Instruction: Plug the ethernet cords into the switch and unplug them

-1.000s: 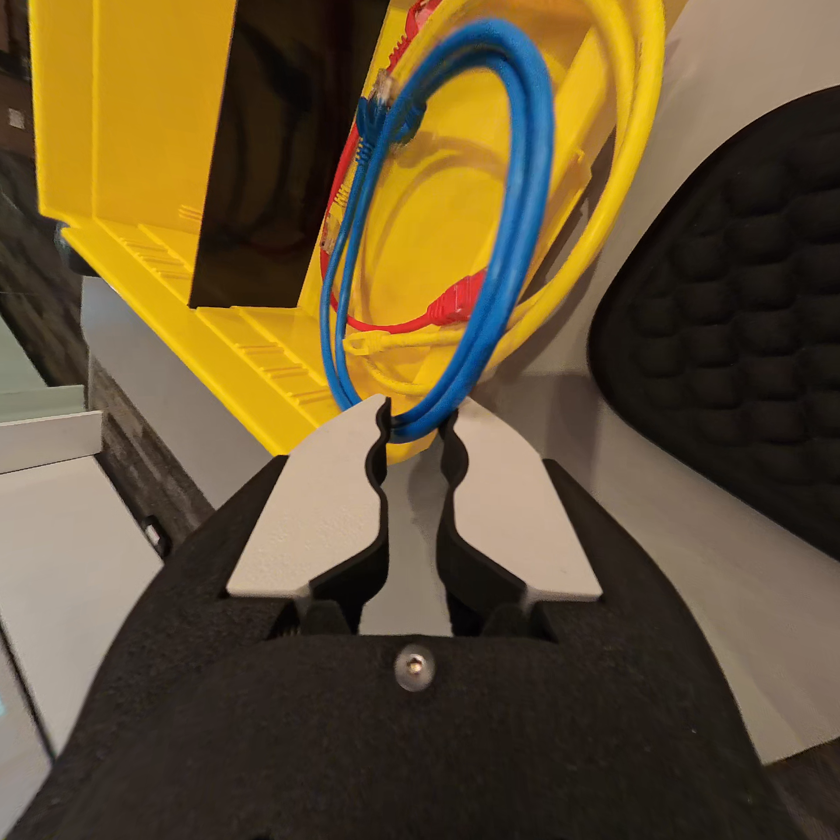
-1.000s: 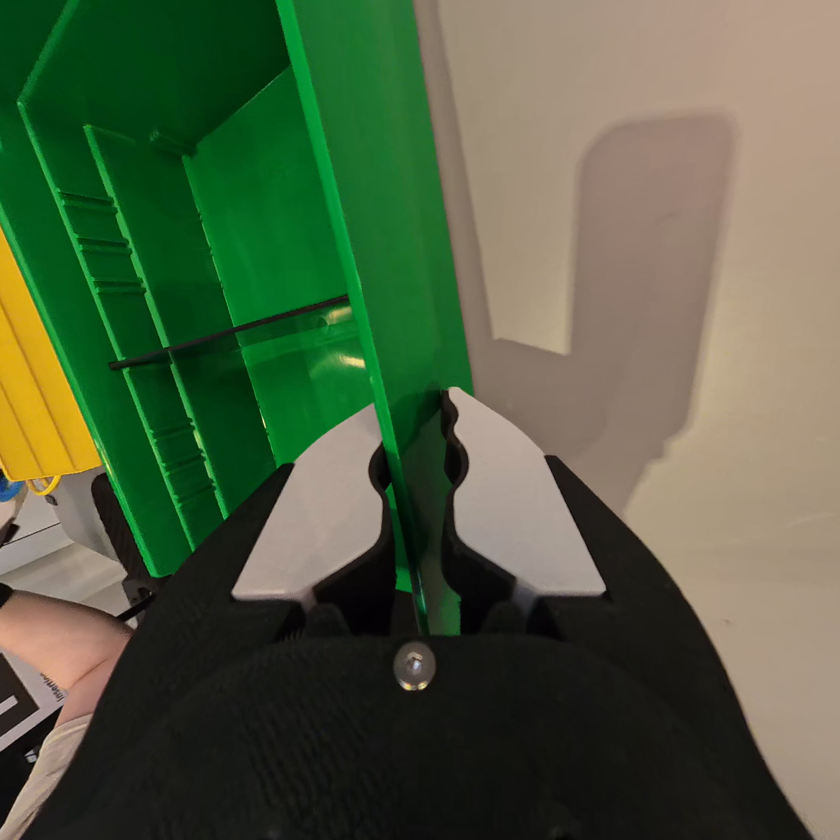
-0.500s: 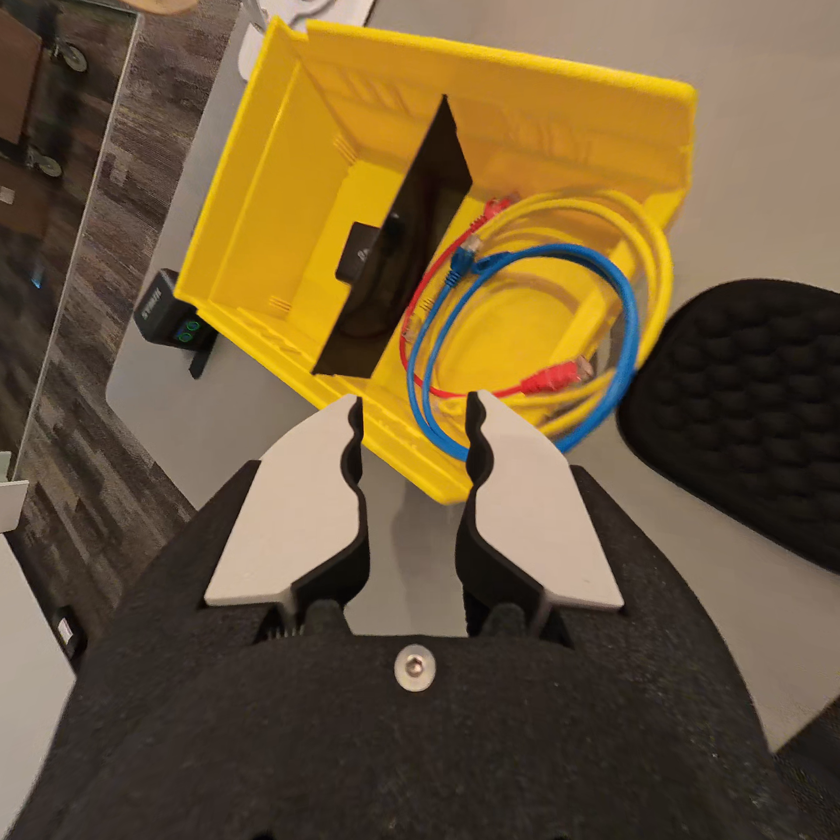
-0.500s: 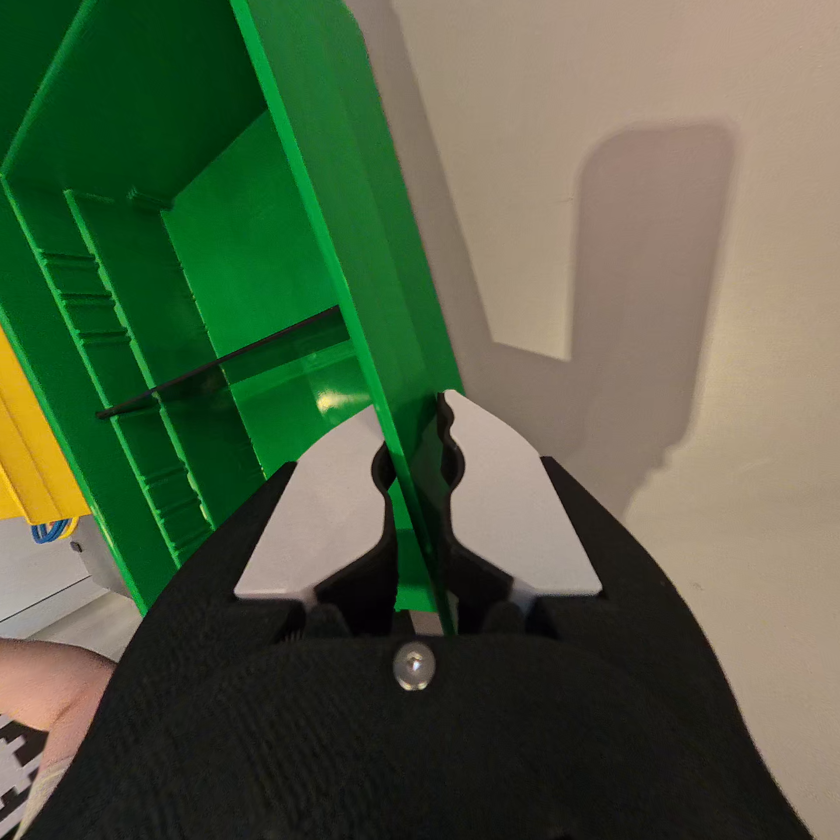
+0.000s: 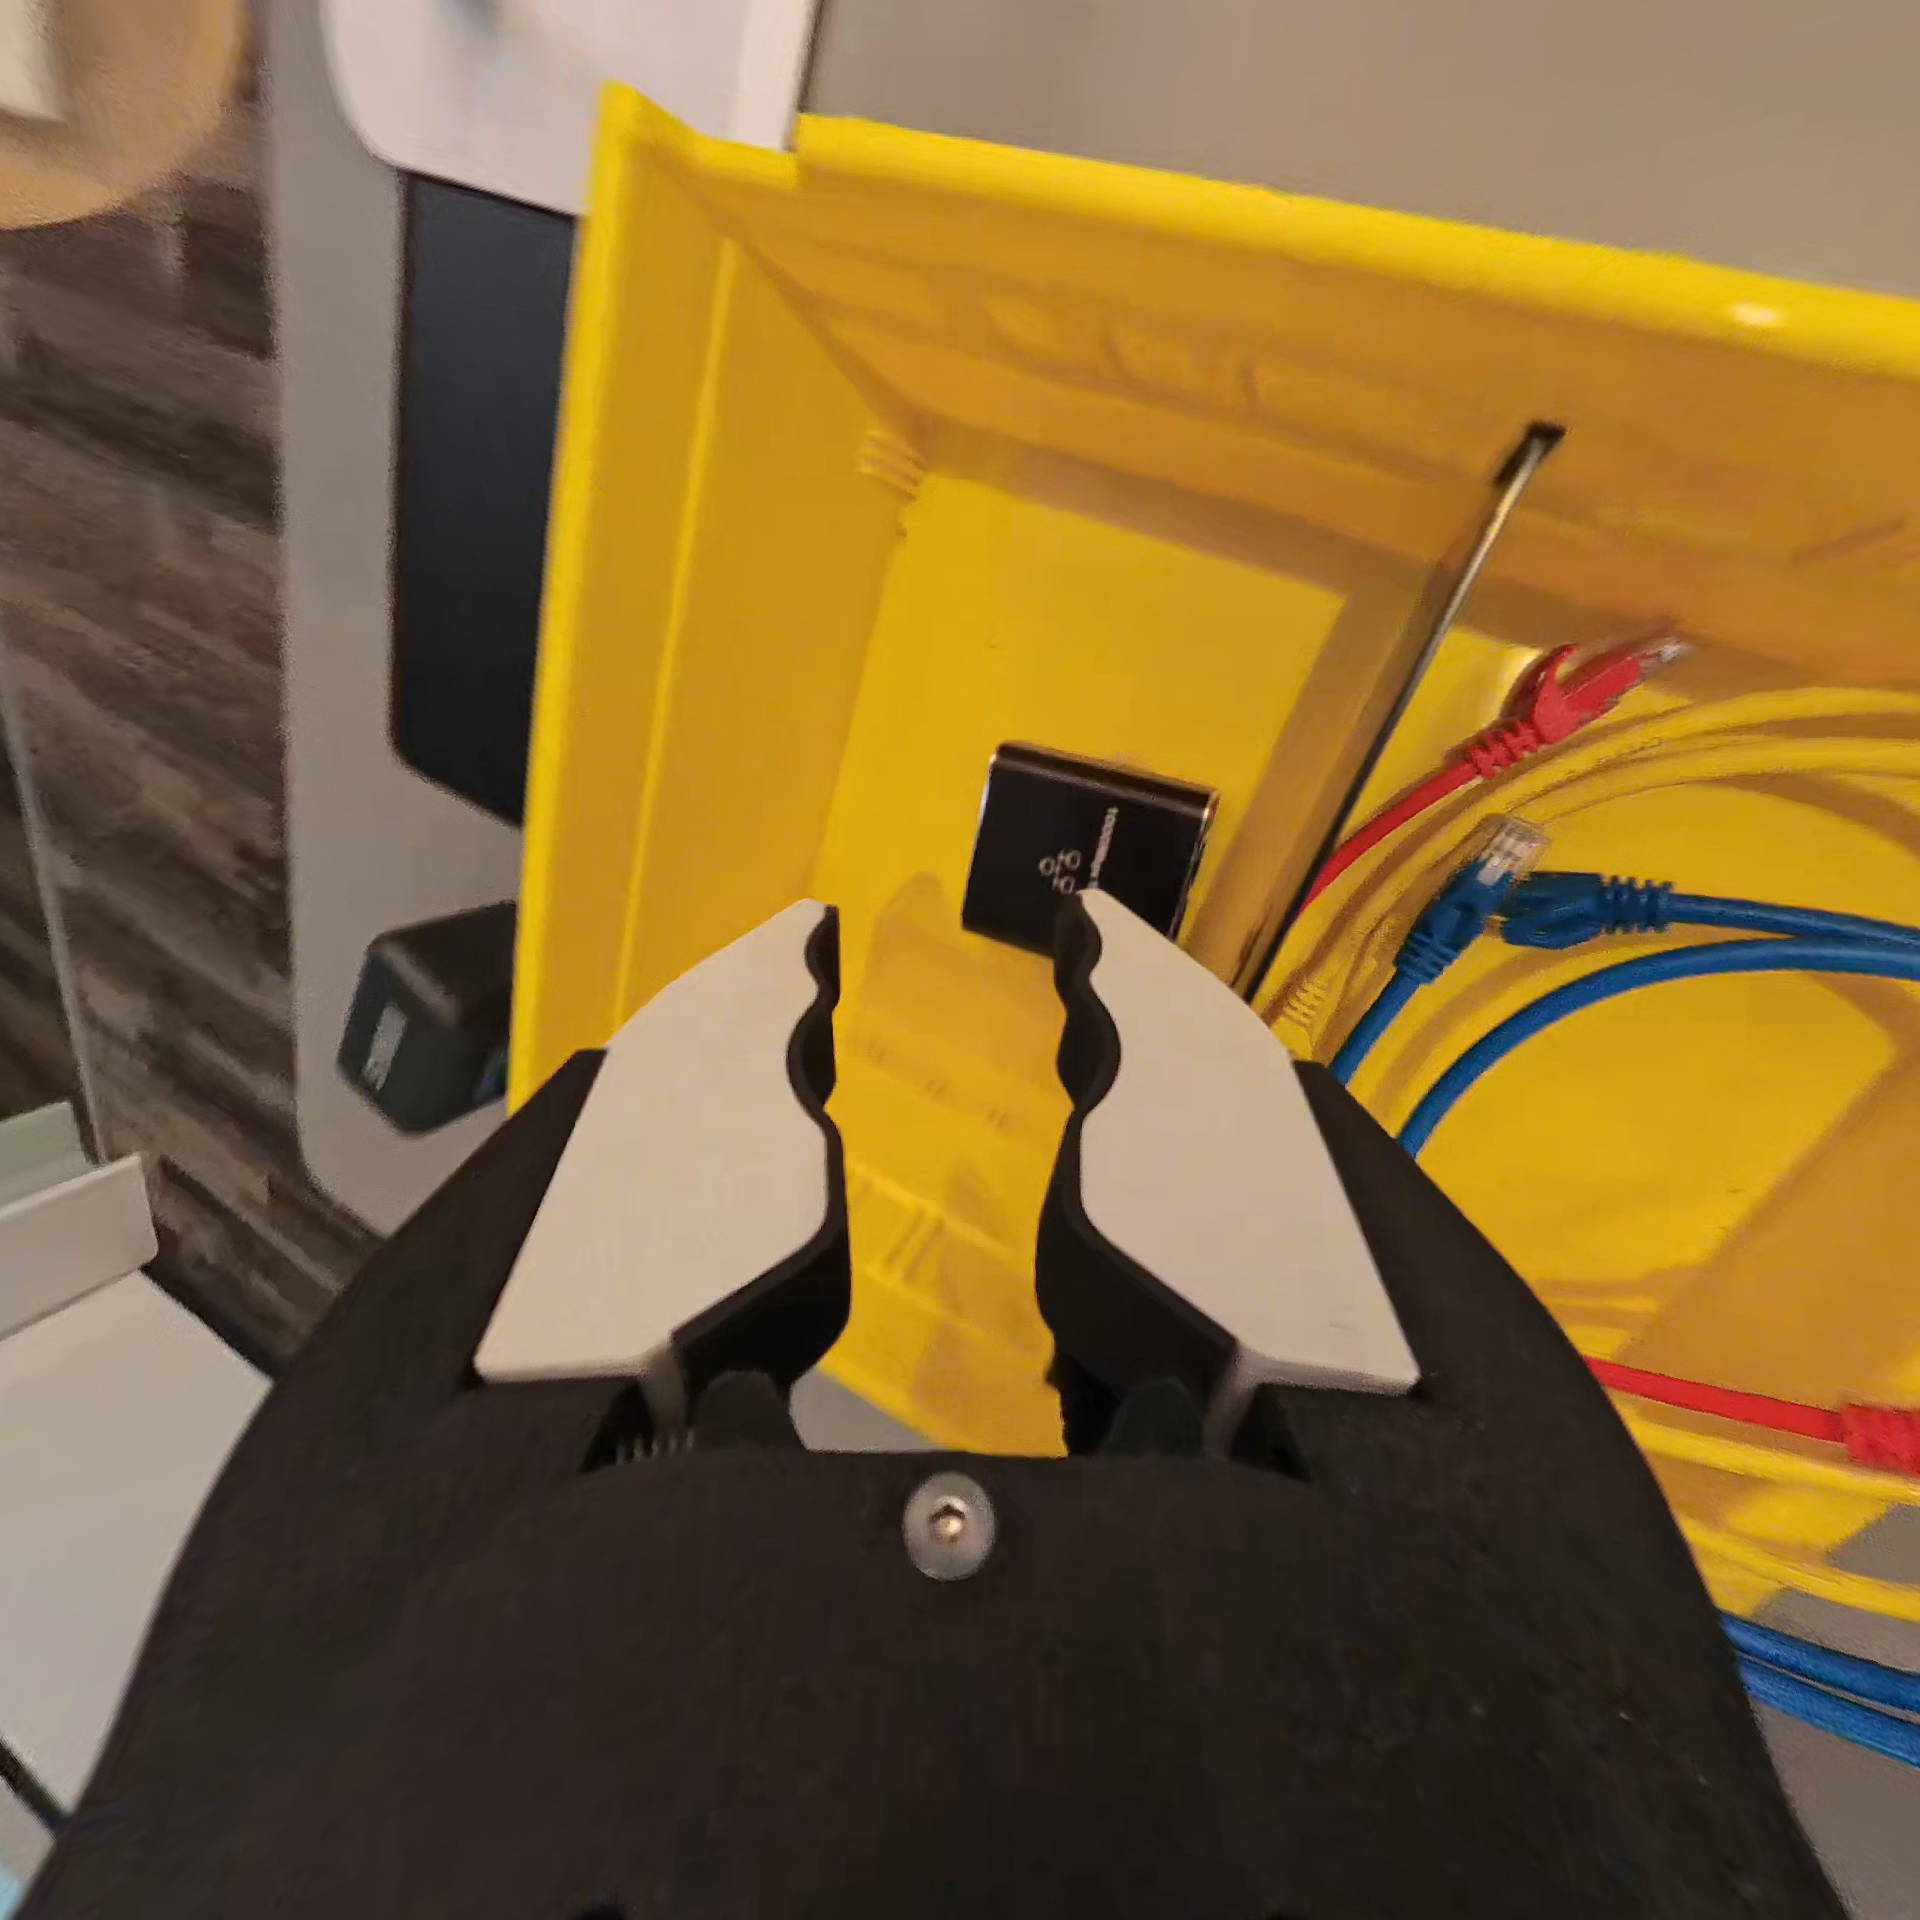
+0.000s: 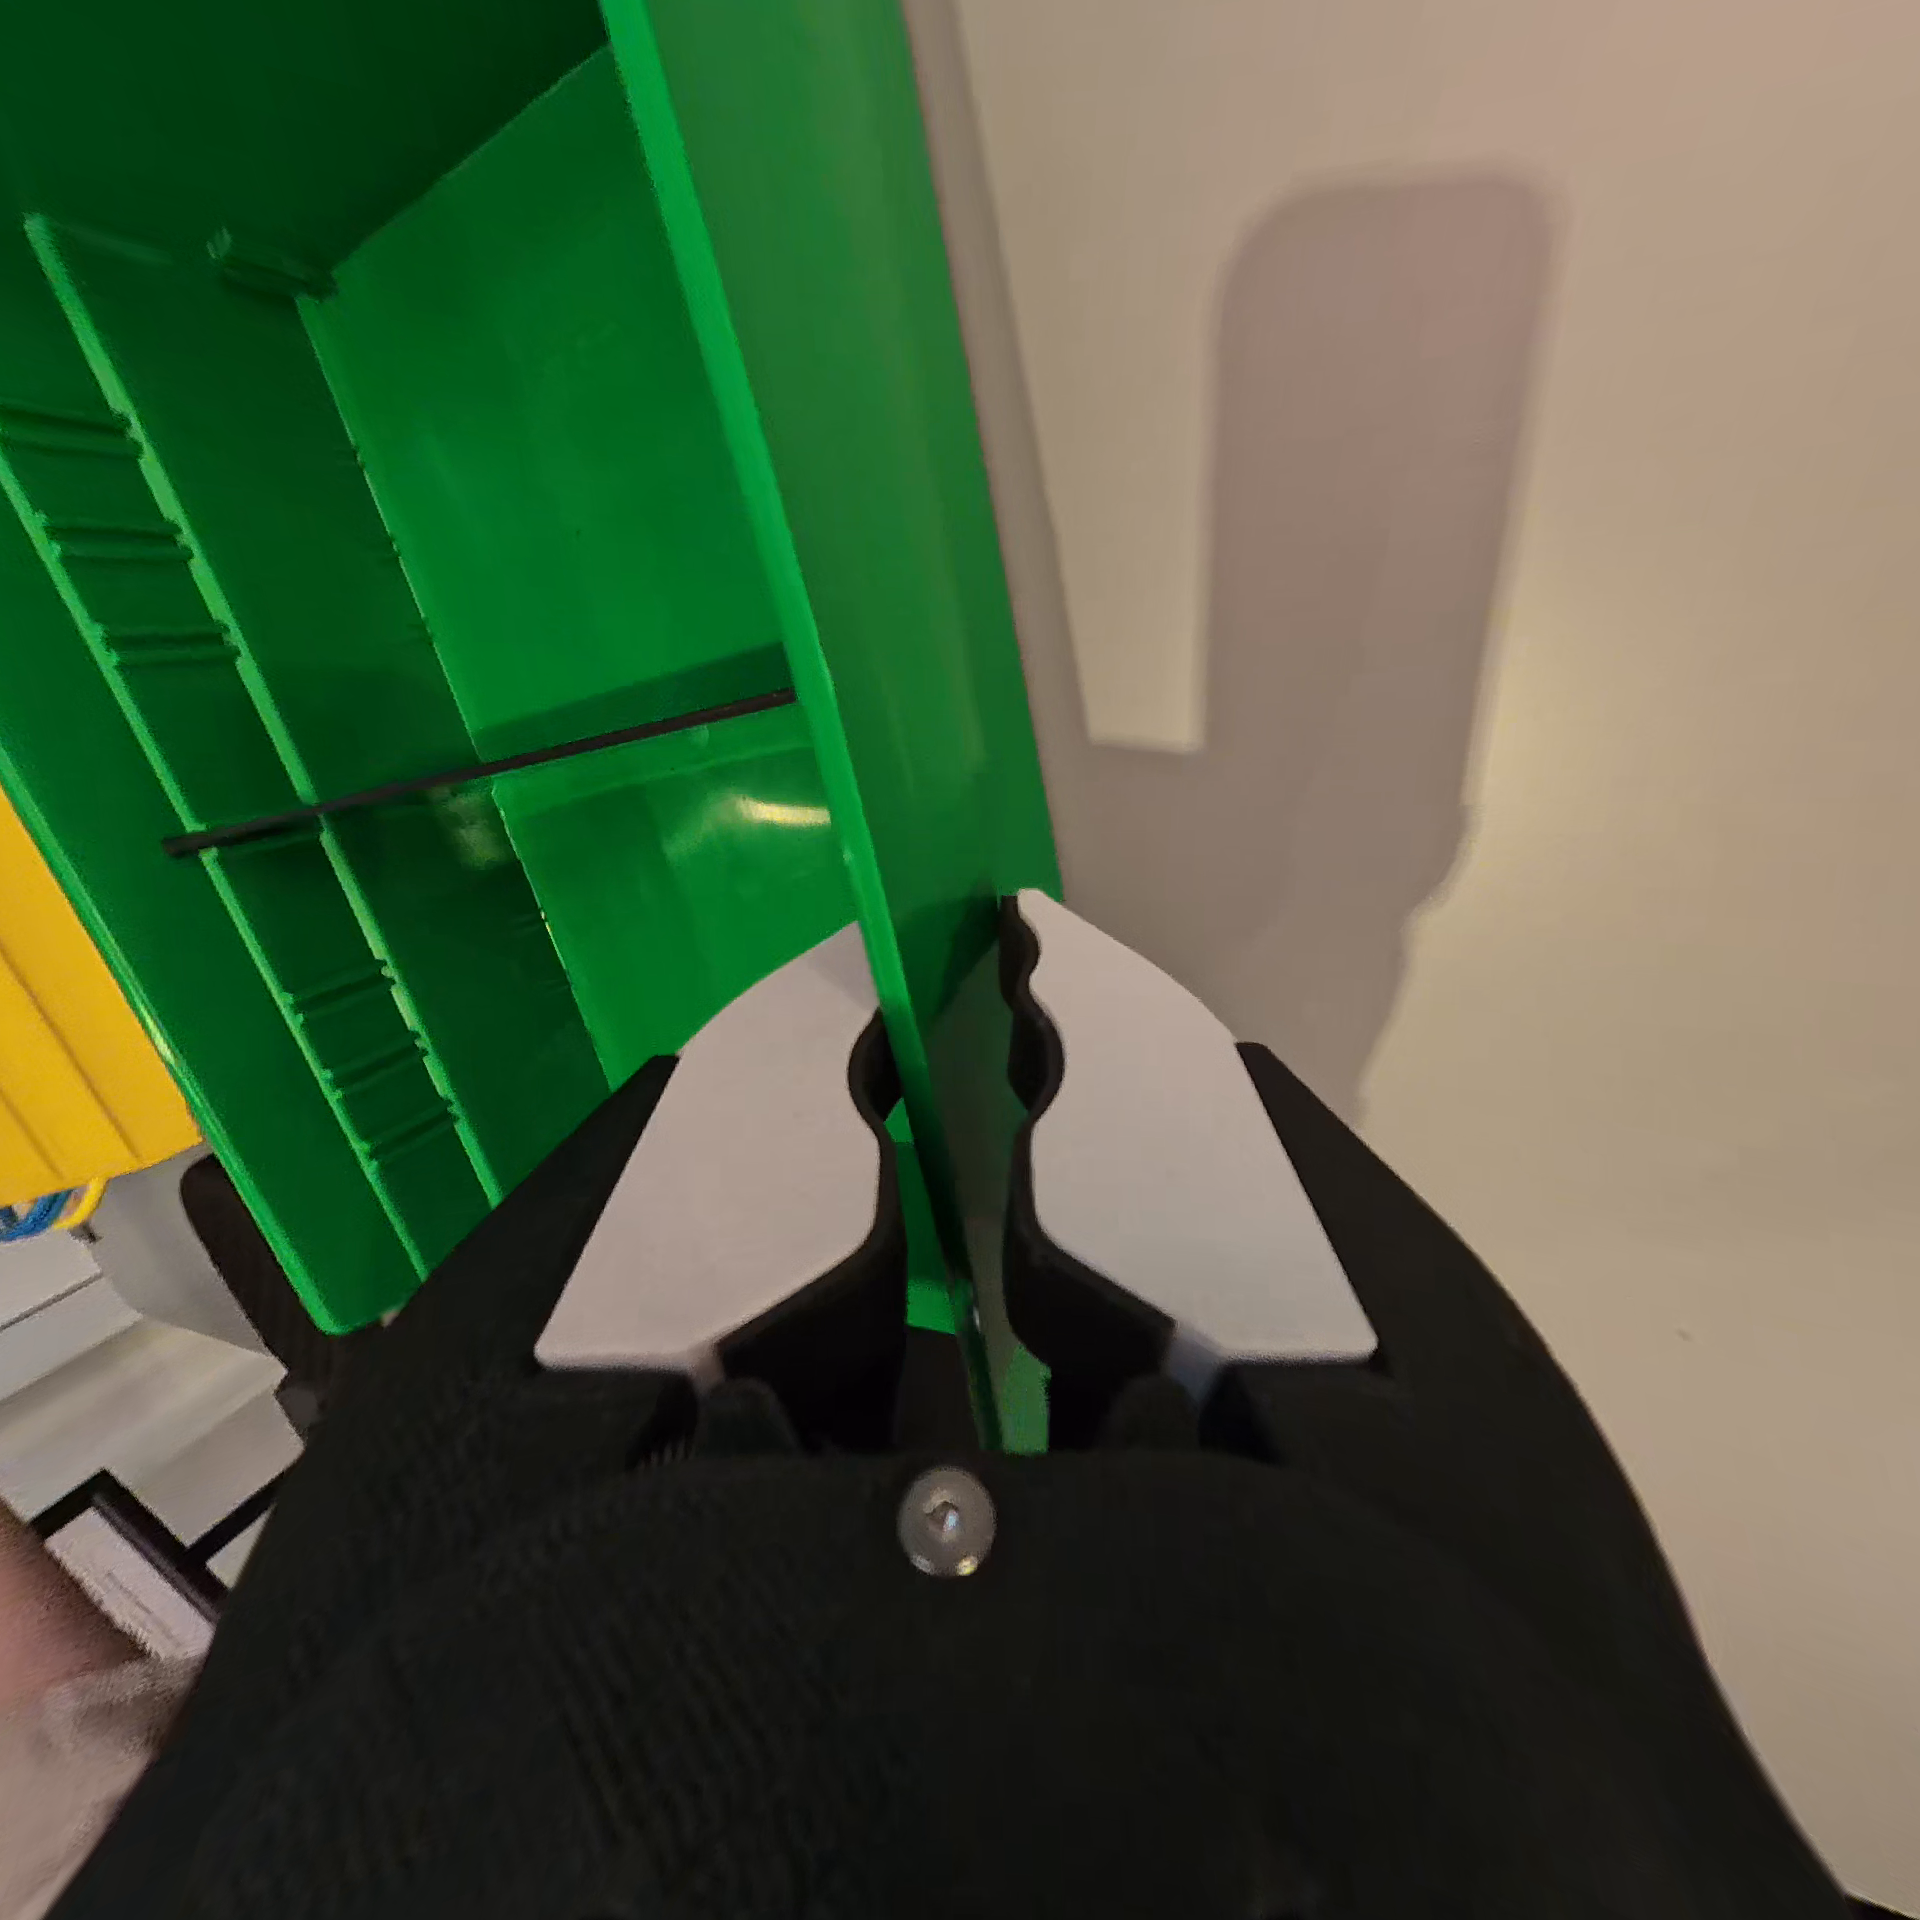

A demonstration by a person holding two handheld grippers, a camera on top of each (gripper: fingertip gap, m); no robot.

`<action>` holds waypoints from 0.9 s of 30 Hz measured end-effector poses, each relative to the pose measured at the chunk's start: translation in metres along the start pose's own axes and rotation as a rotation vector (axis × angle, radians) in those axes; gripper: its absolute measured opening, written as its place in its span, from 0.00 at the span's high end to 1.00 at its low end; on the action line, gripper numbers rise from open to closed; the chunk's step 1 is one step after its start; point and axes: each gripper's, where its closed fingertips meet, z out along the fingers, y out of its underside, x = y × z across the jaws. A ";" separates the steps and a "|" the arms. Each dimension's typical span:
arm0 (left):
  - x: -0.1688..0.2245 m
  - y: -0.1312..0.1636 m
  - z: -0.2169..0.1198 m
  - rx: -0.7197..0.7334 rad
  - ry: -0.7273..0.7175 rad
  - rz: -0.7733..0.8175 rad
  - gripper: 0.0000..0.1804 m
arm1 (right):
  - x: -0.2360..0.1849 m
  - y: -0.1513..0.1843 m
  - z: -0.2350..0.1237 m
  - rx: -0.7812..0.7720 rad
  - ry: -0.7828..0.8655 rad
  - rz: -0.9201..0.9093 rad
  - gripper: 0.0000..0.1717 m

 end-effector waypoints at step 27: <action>0.032 0.032 0.076 -0.173 0.436 0.245 0.64 | 0.006 0.004 0.007 -0.095 0.037 0.009 0.90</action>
